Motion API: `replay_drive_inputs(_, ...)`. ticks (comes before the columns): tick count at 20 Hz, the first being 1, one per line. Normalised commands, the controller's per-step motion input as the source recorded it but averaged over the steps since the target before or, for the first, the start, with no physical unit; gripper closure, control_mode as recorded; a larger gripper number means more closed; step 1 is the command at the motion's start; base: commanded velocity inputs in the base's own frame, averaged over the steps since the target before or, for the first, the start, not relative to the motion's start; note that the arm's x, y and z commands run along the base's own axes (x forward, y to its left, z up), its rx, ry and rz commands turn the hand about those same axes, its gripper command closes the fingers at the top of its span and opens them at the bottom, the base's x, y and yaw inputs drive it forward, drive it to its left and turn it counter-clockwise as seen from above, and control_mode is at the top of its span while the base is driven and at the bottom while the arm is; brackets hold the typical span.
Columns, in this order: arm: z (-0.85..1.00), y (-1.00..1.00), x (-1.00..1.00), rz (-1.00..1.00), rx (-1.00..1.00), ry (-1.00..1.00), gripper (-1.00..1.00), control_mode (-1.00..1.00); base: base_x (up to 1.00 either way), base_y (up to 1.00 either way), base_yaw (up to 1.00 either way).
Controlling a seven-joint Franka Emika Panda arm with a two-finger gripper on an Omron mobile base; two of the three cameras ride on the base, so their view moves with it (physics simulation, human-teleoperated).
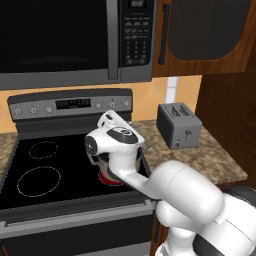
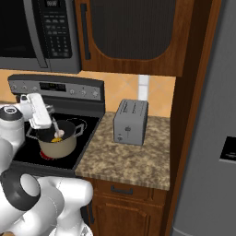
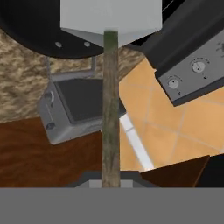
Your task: Put the garlic and lemon in the pot. Retrieve the spatula and lightly stir the vegetables in the pot.
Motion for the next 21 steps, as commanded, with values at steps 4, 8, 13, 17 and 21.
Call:
replay_drive_inputs(4, -0.35, -0.03, 0.45, 0.01, -0.02, 0.0, 1.0, -1.0, 0.0, 0.0, 0.0)
replay_drive_inputs(8, -0.36, -0.04, 0.37, 0.0, -0.01, 0.0, 1.0, -1.0, 0.0, 0.0, 0.0)
replay_drive_inputs(13, -0.19, -0.02, -0.46, 0.01, -0.04, -0.01, 1.0, -1.0, 0.0, 0.0, 0.0)
replay_drive_inputs(17, 0.0, 0.01, -0.15, 0.13, -0.05, -0.01, 1.0, -1.0, 0.0, 0.0, 0.0)
replay_drive_inputs(21, 0.01, 0.0, 0.2, 0.18, -0.02, 0.0, 1.0, -1.0, 0.0, 0.0, 0.0)
